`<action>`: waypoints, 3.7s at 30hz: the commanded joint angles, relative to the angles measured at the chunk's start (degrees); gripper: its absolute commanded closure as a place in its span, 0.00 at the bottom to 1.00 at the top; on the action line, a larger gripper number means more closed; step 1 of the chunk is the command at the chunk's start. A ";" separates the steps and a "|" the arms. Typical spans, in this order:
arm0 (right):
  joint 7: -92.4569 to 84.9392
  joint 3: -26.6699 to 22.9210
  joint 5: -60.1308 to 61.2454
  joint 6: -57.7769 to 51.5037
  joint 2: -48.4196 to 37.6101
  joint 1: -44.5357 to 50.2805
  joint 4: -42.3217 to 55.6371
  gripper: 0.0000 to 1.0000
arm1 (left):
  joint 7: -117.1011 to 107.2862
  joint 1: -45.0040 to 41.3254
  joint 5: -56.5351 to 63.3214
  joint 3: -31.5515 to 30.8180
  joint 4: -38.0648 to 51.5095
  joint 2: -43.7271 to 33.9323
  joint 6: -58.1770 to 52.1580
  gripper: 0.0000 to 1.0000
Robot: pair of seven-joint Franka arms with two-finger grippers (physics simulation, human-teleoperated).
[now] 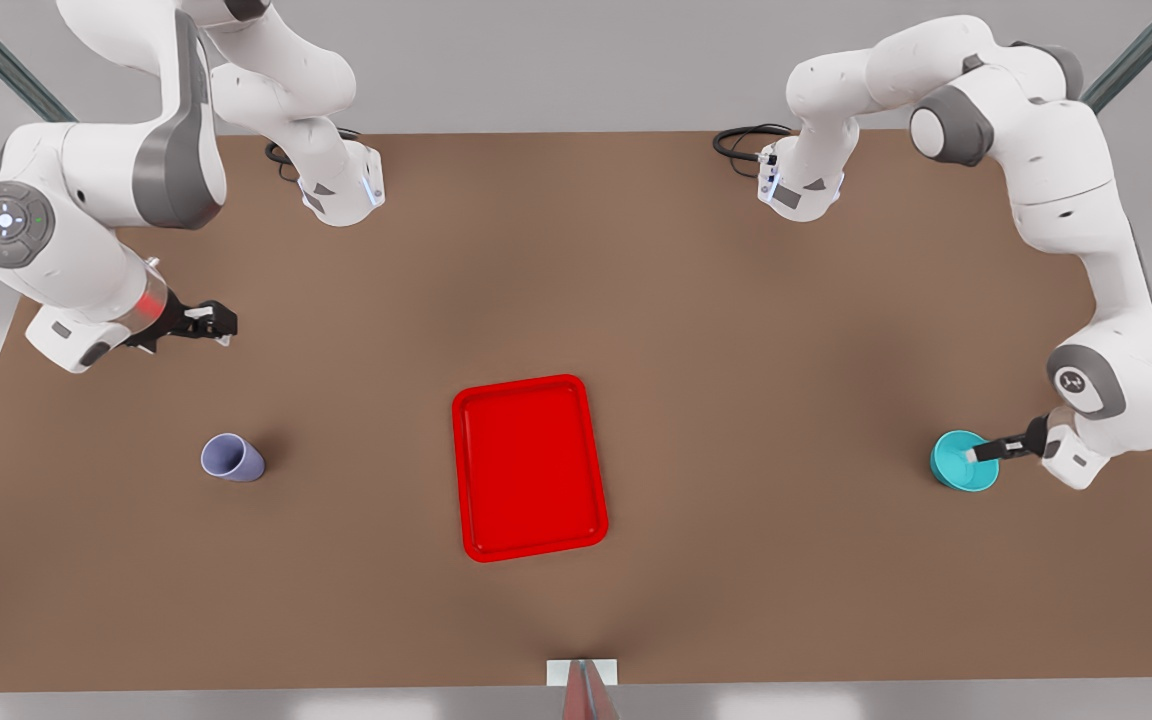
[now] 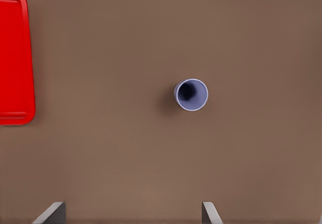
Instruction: Place the bowl on the tray with the left arm and the cup on the tray with the right arm
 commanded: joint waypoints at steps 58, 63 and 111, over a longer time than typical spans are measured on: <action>-6.26 -7.86 7.43 36.27 21.59 -1.33 -14.81 0.00 | -83.88 -47.46 4.30 -10.28 30.97 21.29 14.28 0.00; -6.17 -7.86 7.43 36.53 22.91 -1.68 -15.25 0.00 | -52.51 -32.79 6.32 -2.38 30.97 -2.43 -33.17 0.00; 18.94 -9.01 22.81 16.04 26.60 33.82 2.94 0.79 | -20.07 -18.64 18.89 -7.64 7.07 -28.98 -30.63 0.00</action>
